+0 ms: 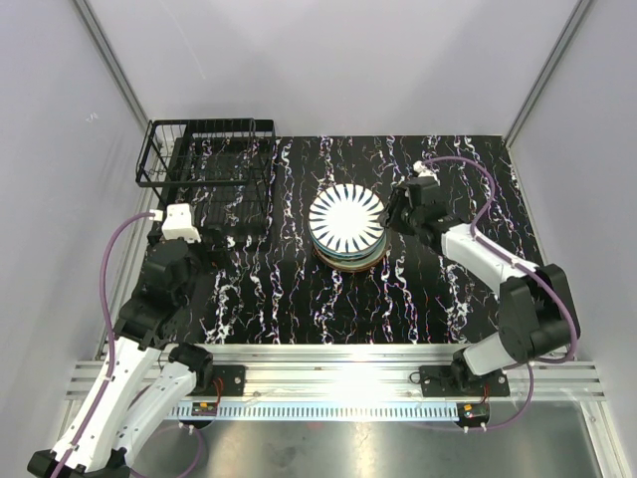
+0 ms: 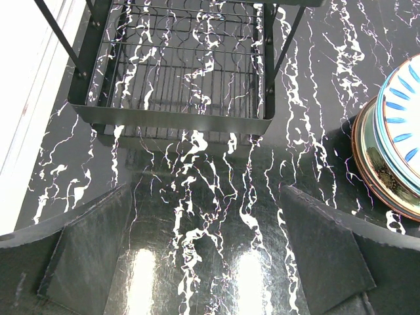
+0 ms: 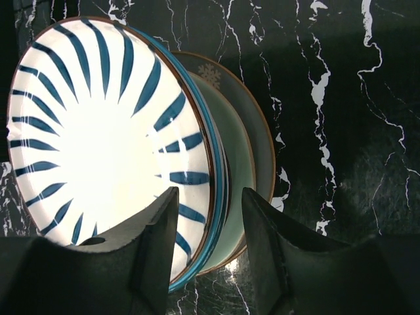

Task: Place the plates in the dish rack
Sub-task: Grab a plate with the left arm

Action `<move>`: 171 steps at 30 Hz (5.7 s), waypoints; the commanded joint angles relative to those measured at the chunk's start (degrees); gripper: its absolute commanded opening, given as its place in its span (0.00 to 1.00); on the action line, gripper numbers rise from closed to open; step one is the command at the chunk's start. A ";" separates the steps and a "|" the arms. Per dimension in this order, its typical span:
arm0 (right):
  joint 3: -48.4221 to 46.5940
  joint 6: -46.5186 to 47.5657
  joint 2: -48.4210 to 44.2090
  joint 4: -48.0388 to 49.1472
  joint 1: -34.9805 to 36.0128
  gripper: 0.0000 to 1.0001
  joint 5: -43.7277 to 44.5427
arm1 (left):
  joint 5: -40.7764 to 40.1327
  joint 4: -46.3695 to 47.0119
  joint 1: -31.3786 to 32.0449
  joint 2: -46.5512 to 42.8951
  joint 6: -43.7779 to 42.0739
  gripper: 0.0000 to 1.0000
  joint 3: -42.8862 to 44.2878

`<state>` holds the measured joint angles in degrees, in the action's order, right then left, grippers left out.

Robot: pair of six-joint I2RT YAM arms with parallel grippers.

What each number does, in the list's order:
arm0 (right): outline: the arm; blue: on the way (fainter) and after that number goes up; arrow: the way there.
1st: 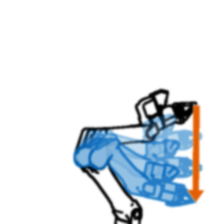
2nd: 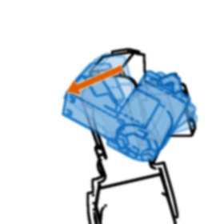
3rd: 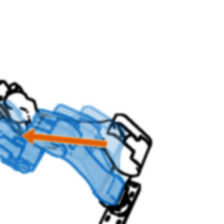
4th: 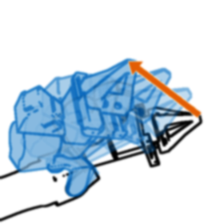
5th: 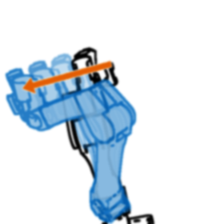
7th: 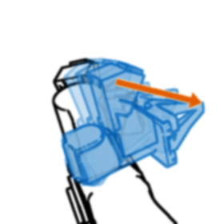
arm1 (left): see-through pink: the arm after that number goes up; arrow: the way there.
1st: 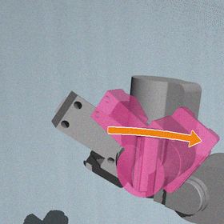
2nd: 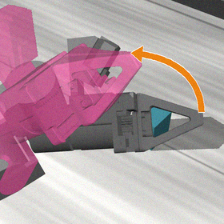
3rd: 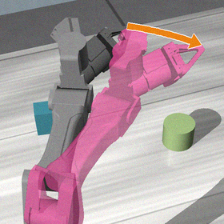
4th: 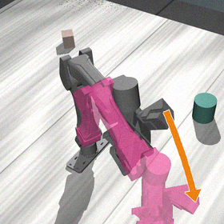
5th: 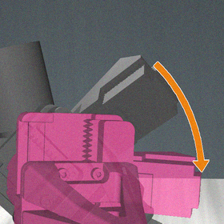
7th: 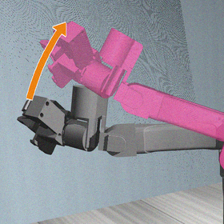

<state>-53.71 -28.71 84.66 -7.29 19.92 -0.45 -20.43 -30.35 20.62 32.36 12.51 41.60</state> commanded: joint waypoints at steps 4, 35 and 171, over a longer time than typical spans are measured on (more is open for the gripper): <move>-7.19 2.16 4.72 -6.41 2.66 0.50 8.42 | 0.83 2.05 0.03 -0.54 0.41 0.99 0.67; -13.96 5.59 7.27 -14.24 6.53 0.13 16.79 | 1.00 2.05 0.03 -1.51 0.49 0.99 0.76; 0.27 -17.52 -9.25 -13.37 2.66 0.00 -11.67 | 32.29 41.16 14.18 48.15 36.62 0.86 2.87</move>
<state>-53.32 -45.45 78.06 -25.02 22.48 -7.07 12.16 5.26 34.50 79.79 48.03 42.13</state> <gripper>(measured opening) 0.014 0.878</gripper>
